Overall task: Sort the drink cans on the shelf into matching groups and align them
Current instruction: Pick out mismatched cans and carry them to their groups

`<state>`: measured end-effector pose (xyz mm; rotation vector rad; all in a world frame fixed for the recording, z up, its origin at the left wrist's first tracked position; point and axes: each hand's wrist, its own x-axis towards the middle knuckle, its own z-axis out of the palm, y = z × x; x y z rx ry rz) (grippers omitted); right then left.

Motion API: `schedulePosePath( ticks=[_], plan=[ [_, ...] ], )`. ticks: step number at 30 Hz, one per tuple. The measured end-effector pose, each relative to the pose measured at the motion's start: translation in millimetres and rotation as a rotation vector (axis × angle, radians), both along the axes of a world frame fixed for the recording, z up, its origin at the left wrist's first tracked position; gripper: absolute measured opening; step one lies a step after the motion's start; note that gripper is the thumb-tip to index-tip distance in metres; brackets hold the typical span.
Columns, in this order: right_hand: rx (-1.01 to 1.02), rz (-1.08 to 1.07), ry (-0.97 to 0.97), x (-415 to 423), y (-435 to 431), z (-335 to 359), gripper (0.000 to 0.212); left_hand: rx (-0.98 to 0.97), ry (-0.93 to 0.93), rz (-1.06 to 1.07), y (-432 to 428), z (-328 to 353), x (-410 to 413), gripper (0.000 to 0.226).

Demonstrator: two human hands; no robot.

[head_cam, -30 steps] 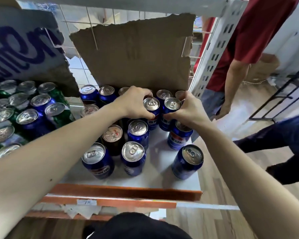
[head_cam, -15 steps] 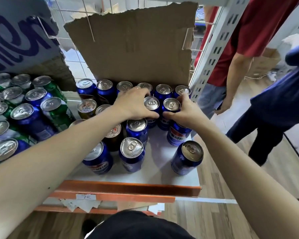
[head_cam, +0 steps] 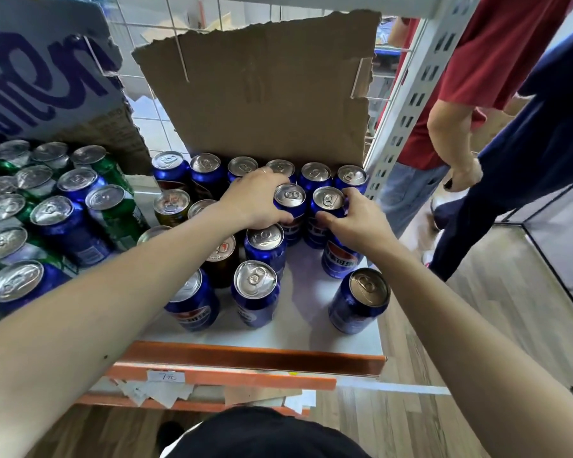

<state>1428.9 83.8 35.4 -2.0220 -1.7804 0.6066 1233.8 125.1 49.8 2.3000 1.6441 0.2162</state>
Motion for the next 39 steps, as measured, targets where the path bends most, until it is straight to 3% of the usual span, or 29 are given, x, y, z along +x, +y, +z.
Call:
schedulePosePath(
  ticks=[6, 13, 17, 31, 36, 39],
  plan=[
    [0.0, 0.014, 0.043, 6, -6, 3, 0.064, 0.025, -0.077, 0.008, -4, -2, -5, 0.069],
    [0.221, 0.089, -0.073, 5, -13, 23, 0.066, 0.244, -0.079, 0.094, -9, 10, -28, 0.049],
    [0.295, 0.189, -0.084, -11, -11, 43, 0.066, 0.276, -0.053, 0.147, -18, 18, -44, 0.055],
    [0.307, 0.589, -0.013, -157, -1, 53, 0.065, 0.337, 0.02, 0.425, -88, 37, -174, 0.051],
    [0.265, 0.638, -0.001, -206, -3, 50, 0.066, 0.322, -0.01, 0.517, -105, 38, -236, 0.062],
    [0.235, 0.648, -0.022, -232, -4, 49, 0.065, 0.302, -0.028, 0.542, -105, 37, -268, 0.055]
  ],
)
